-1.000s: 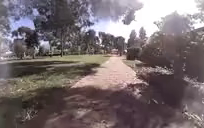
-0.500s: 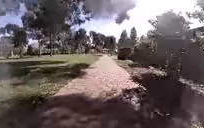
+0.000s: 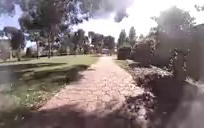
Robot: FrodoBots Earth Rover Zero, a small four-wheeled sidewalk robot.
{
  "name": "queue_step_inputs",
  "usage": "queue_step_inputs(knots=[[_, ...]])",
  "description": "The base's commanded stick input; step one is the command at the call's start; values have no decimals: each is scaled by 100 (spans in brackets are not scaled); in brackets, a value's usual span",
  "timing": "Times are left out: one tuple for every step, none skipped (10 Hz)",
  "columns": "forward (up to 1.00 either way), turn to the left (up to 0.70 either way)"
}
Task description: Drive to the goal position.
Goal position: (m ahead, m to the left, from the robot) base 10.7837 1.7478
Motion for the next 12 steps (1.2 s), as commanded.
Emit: queue_step_inputs(knots=[[70,0],[70,0],[70,0],[70,0],[70,0],[70,0],[70,0],[70,0],[70,0],[70,0],[70,0],[70,0]])
